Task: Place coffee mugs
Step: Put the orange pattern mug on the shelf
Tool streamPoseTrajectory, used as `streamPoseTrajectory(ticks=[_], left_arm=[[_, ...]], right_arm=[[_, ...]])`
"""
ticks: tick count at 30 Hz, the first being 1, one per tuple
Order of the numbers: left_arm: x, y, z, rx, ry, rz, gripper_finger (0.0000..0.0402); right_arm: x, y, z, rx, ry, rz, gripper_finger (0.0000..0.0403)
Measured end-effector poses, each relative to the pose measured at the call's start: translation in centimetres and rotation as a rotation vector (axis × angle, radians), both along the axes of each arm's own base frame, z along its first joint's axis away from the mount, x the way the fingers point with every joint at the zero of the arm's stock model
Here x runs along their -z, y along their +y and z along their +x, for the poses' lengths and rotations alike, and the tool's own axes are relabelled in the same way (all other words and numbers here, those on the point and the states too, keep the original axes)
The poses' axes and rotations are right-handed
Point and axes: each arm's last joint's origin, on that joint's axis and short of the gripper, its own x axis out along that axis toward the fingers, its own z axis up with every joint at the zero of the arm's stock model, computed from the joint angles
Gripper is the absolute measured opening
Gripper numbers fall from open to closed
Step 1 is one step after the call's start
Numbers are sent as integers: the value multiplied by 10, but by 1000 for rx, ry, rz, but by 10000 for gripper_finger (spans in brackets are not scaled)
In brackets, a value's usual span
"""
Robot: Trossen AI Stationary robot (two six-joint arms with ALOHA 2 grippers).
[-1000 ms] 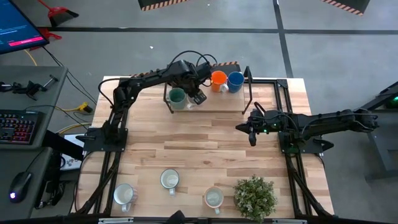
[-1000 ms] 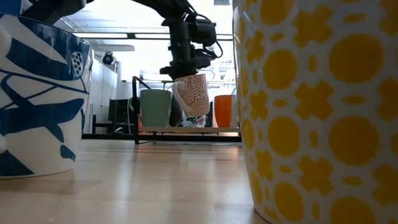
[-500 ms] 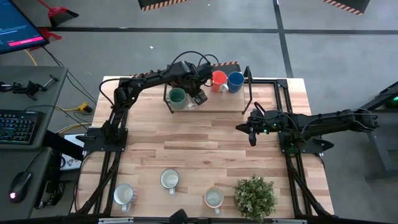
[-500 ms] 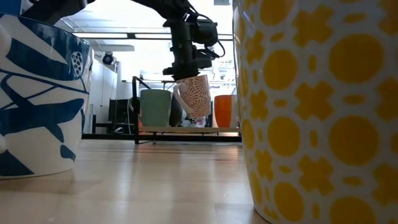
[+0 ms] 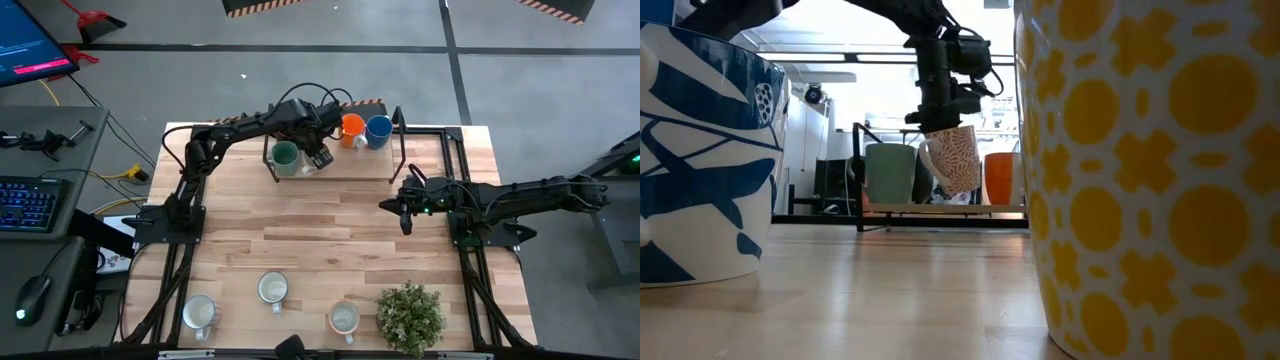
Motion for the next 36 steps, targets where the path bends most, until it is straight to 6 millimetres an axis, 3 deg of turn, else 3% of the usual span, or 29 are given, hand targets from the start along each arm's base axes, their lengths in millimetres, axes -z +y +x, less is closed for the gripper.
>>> streamPoseTrajectory(ticks=[21, 36], left_arm=[[5, 0, 3, 77, 23, 9, 7], [7, -1, 4, 29, 16, -2, 7]], right_arm=[[0, 0, 0, 0, 2, 0, 2], [0, 0, 0, 0, 2, 0, 2]])
